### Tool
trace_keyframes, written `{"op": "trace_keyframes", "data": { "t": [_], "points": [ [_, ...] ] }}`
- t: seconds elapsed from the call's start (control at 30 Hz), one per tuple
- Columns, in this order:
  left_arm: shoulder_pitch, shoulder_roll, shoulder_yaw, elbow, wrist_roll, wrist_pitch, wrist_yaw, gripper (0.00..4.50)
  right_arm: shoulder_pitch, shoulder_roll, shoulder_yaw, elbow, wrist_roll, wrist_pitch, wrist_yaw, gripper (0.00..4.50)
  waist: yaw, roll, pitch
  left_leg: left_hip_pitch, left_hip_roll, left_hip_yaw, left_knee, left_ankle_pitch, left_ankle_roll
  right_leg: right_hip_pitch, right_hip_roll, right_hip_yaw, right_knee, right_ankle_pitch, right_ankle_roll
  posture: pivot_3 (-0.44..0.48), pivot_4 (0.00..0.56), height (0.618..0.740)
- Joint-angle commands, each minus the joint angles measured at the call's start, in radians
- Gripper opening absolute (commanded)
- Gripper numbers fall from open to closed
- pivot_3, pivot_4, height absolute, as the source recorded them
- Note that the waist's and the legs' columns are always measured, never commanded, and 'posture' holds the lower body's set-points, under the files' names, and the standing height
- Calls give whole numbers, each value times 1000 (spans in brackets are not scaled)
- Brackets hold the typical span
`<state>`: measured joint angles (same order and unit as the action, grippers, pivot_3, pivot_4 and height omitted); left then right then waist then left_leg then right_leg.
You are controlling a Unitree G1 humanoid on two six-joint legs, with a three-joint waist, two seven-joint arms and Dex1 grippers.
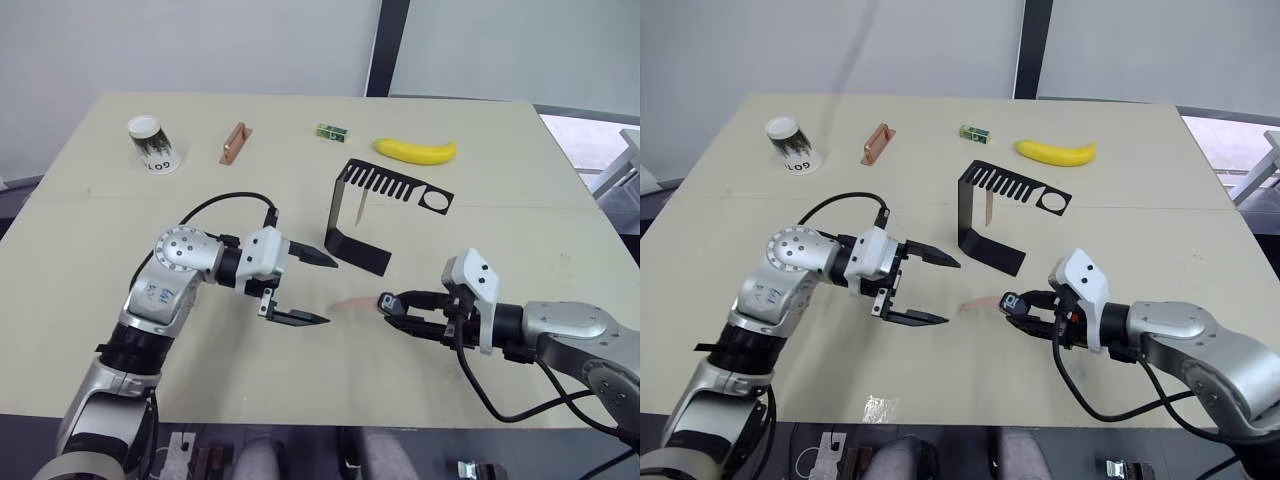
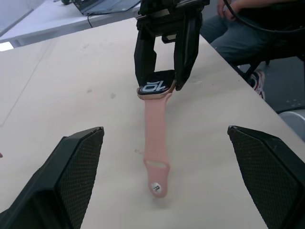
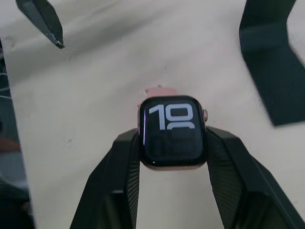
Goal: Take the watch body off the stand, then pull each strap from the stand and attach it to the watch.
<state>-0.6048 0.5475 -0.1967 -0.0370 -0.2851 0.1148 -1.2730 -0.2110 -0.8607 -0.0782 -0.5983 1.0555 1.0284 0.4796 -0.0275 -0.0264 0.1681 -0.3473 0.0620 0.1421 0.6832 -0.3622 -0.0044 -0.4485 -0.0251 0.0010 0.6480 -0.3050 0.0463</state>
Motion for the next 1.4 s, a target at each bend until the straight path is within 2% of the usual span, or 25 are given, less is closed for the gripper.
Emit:
{"op": "trace_keyframes", "data": {
  "t": [0.03, 0.23, 0.33, 0.37, 0.4, 0.87, 0.97, 1.07, 1.4],
  "points": [
    [6, -8, -6, -34, 45, -56, 47, 4480, -44, 44, -55, 54, 306, 105, -208, 1518, -1, 0, 0, 1, 0, 1, 0, 0, 0, 0, 0, 1, 1, 0, 0, 0, 150, 740],
    [25, -45, -10, -23, 61, -64, 110, 4480, -68, 24, -25, 125, 664, 75, -479, 1518, 0, 0, 0, 2, 0, 2, 0, 0, 0, 0, 0, 2, 2, 0, 0, 0, 150, 740],
    [28, -59, -24, -15, 81, -74, 128, 3698, -83, 7, -5, 138, 739, 53, -549, 1518, 0, 0, 0, 2, 0, 2, 0, 0, 0, 0, 0, 2, 2, 0, 0, 0, 150, 740],
    [28, -61, -29, -12, 86, -75, 132, 3145, -88, 1, 1, 141, 756, 46, -565, 1518, -1, 0, 0, 2, 0, 2, 0, 0, 0, 0, 0, 2, 2, 0, 0, 0, 150, 740],
    [26, -68, -42, -7, 104, -73, 144, 2823, -94, -2, 9, 146, 777, 38, -581, 1518, -2, 0, 0, 2, 0, 3, 0, 0, 0, 0, 0, 2, 2, 0, 0, 0, 150, 740],
    [5, -138, -79, 47, 191, -98, 247, 2823, -121, -42, 64, 152, 861, -25, -650, 1518, 0, 0, 0, 2, 0, 3, 0, 0, 0, 0, 0, 3, 2, 0, 0, 0, 150, 740],
    [3, -146, -78, 55, 191, -112, 250, 2078, -122, -48, 65, 154, 868, -30, -652, 1518, 0, 0, 0, 2, 0, 3, 0, 0, 0, 0, 0, 3, 2, 0, 0, 0, 150, 740],
    [2, -145, -80, 57, 194, -112, 251, 694, -121, -52, 67, 156, 872, -33, -654, 1518, -1, 0, 0, 2, 0, 3, 0, 0, 0, 0, 0, 2, 2, 0, 0, 0, 150, 740],
    [2, -141, -76, 63, 193, -114, 250, 694, -121, -51, 76, 172, 859, -36, -652, 1518, 0, 0, 0, 2, 0, 3, 0, 0, 0, 0, 0, 3, 2, 0, 0, 0, 150, 740]
  ]
}}
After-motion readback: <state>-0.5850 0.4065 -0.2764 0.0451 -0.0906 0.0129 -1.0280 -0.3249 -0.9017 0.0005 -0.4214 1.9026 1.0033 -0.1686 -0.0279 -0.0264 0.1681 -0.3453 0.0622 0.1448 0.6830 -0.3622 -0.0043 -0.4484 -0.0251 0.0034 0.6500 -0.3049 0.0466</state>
